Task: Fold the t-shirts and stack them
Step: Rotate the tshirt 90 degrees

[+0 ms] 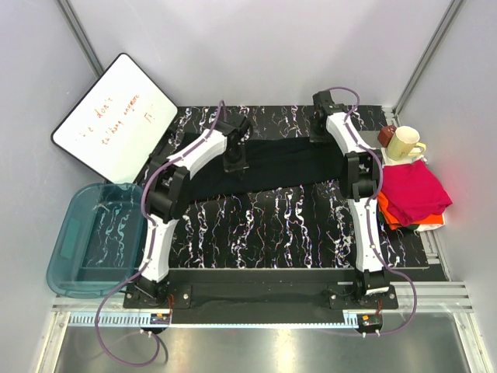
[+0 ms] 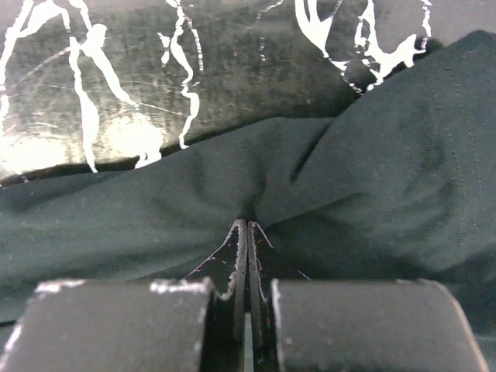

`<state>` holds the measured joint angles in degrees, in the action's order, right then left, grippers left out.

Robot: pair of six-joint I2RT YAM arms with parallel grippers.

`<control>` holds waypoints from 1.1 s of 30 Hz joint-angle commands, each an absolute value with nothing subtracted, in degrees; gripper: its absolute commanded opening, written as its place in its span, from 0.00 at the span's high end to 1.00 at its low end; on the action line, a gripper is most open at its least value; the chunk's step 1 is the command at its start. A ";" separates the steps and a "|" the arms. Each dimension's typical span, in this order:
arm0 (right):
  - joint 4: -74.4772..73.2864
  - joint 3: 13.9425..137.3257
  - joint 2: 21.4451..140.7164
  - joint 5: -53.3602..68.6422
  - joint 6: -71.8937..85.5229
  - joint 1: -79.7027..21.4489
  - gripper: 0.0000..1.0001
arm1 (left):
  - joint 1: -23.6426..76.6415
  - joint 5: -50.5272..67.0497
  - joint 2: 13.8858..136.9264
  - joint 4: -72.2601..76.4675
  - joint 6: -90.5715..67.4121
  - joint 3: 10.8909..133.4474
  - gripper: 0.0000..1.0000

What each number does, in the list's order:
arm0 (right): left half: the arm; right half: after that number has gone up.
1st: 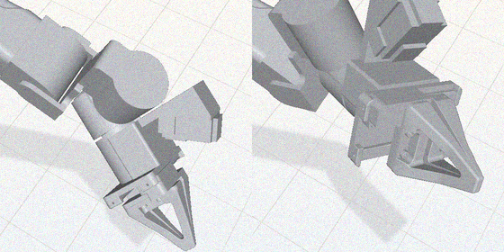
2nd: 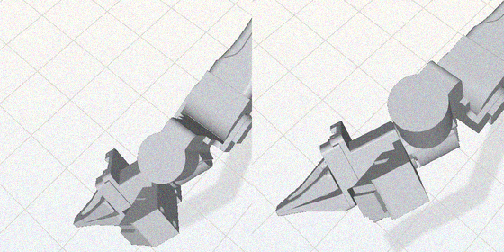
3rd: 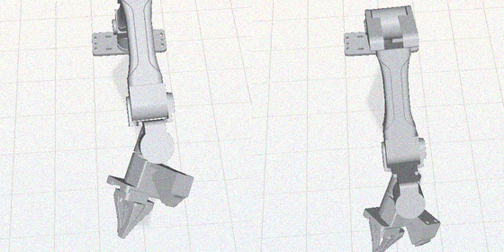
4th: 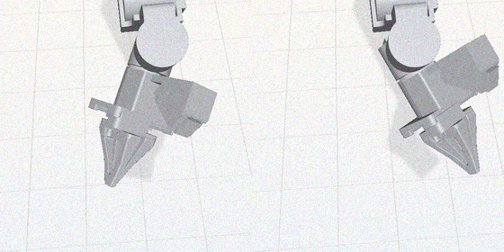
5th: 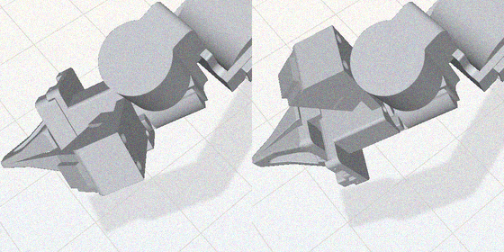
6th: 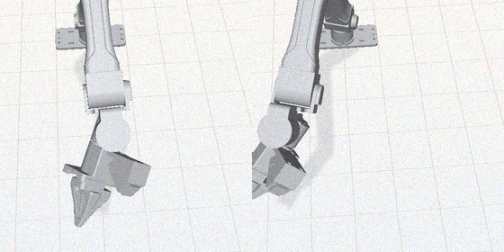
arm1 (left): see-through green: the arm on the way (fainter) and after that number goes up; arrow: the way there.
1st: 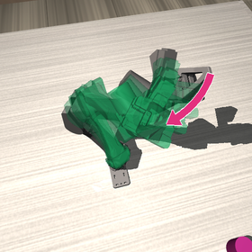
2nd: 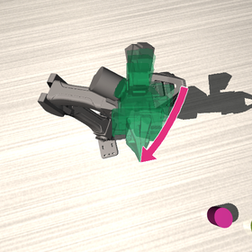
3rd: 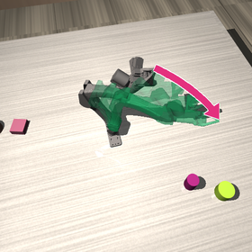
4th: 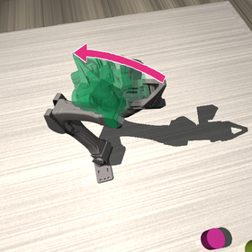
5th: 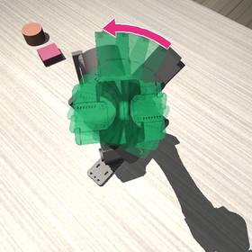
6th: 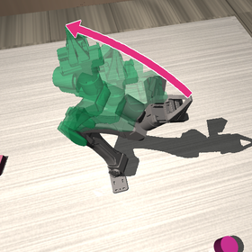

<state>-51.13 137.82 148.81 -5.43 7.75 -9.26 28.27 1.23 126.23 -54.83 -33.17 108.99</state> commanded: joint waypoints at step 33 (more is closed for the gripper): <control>-65.74 104.39 117.69 11.36 7.91 -21.71 1.00 | 15.73 10.80 141.52 -54.86 -28.13 137.13 0.97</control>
<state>-65.76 100.71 123.02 10.55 7.46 -21.71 15.92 4.16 147.74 -62.15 -30.96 138.63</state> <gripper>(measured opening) 0.009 0.031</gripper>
